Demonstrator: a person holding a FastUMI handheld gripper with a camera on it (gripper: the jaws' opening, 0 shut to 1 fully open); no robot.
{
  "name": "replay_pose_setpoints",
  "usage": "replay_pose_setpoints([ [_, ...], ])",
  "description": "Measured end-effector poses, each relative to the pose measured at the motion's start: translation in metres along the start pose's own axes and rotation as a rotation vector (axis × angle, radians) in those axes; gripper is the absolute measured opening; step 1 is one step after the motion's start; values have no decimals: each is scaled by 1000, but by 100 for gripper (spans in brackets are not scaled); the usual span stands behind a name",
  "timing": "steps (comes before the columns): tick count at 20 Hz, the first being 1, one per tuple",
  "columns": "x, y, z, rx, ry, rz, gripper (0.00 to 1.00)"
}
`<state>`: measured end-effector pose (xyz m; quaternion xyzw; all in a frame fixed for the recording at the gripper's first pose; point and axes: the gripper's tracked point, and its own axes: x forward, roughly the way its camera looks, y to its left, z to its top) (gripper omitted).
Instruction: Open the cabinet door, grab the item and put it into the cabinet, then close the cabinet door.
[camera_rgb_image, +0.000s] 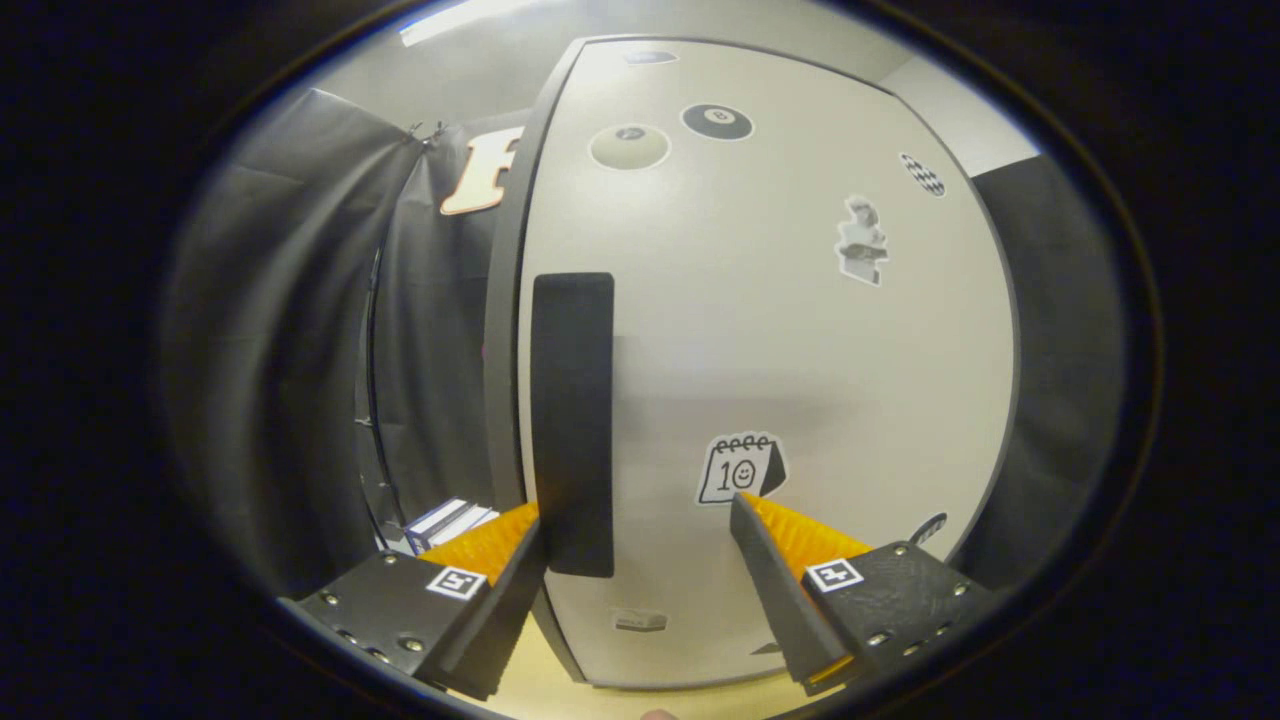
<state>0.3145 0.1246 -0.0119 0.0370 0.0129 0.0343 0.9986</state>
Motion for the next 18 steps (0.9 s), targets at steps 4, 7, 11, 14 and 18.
replay_pose_setpoints([
  [4, -18, -1, 10, 19, -1, 21, 100],
  [7, -36, -7, 18, 19, -10, 17, 100],
  [11, -67, -19, 24, 7, -10, -8, 100],
  [14, -89, -27, 25, -13, -20, -26, 100],
  [18, -123, -36, 24, -25, -4, -48, 100],
])
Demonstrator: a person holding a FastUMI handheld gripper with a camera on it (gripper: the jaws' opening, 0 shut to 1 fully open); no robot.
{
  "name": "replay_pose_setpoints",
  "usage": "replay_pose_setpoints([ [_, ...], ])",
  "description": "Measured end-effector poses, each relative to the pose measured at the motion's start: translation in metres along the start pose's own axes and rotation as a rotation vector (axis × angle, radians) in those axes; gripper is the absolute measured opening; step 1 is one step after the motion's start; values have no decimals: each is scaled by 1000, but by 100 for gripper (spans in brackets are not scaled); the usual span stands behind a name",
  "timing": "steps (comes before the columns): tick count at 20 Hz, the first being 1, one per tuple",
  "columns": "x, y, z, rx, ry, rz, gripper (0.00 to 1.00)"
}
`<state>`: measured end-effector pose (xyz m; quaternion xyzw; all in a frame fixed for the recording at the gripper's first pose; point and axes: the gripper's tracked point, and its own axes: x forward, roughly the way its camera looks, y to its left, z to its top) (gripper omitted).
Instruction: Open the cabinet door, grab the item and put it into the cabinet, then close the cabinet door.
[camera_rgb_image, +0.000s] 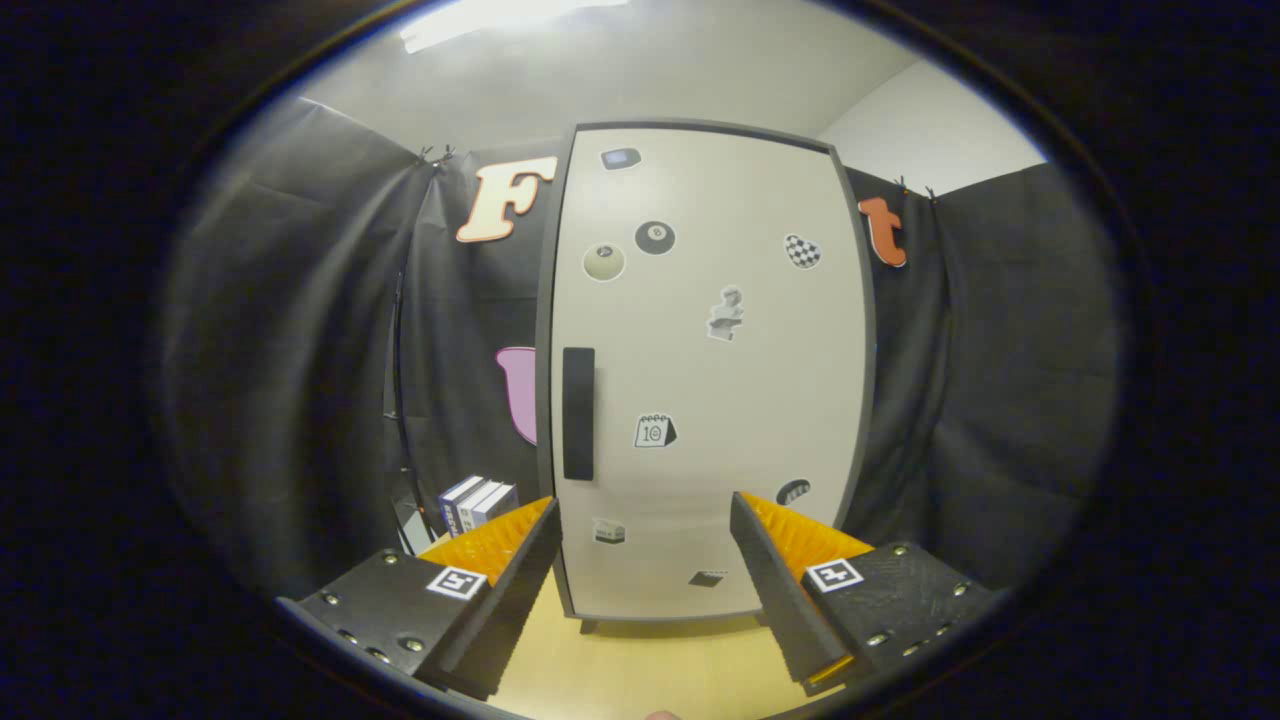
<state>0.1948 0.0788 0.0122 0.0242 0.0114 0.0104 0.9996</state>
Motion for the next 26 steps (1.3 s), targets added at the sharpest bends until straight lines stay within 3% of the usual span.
replay_pose_setpoints([
  [10, -52, -20, 4, 14, -19, -83, 100],
  [26, -51, -18, 9, 29, -38, -82, 100],
])
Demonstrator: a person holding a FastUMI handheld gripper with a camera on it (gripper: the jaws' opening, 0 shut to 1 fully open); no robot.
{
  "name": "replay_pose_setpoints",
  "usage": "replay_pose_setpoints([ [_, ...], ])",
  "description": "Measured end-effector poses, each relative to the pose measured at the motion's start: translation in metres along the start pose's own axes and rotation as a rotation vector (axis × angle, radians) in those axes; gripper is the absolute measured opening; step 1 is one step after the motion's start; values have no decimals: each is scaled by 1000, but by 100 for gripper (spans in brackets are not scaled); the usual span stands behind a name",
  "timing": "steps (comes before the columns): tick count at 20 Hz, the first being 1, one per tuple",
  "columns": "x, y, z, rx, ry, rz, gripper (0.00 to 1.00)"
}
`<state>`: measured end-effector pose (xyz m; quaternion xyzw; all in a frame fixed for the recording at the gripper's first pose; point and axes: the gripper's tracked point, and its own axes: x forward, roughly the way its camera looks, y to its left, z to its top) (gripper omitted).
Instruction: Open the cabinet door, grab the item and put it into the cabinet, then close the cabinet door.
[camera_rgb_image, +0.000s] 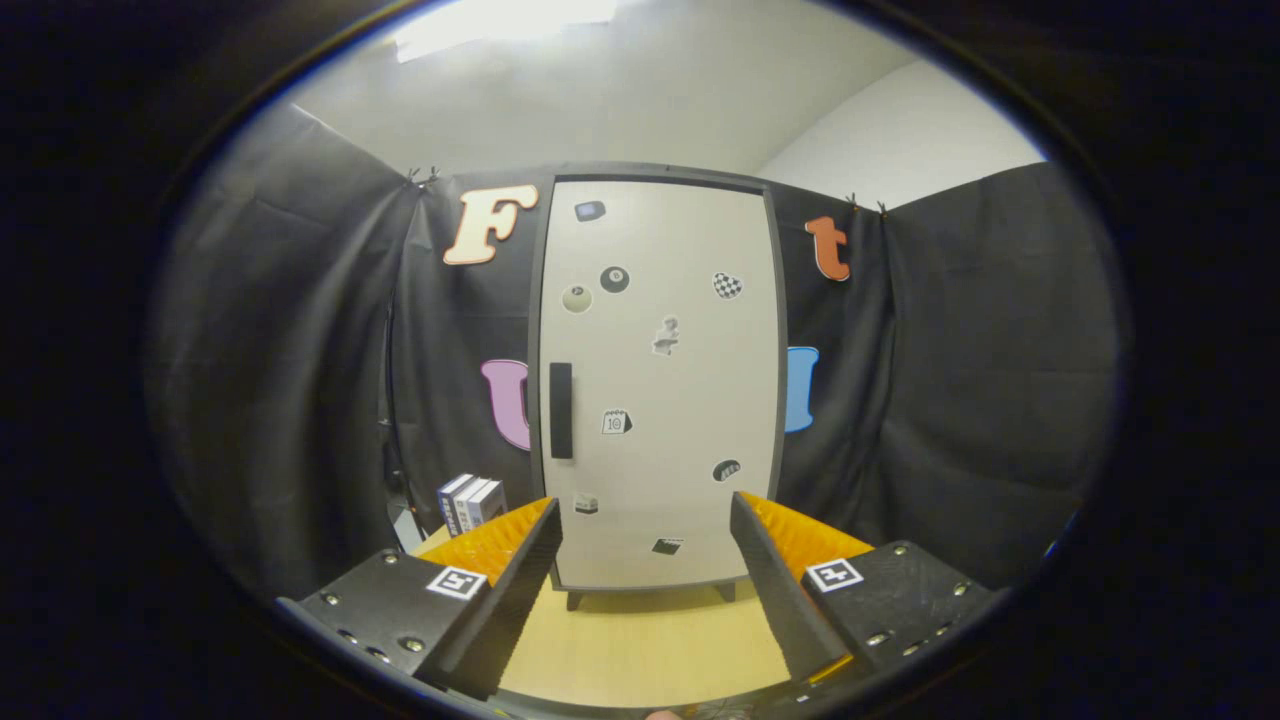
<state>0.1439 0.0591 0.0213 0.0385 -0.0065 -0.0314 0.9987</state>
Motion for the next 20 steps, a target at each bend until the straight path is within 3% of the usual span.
replay_pose_setpoints([
  [20, 7, 0, -1, -4, -2, -4, 100],
])
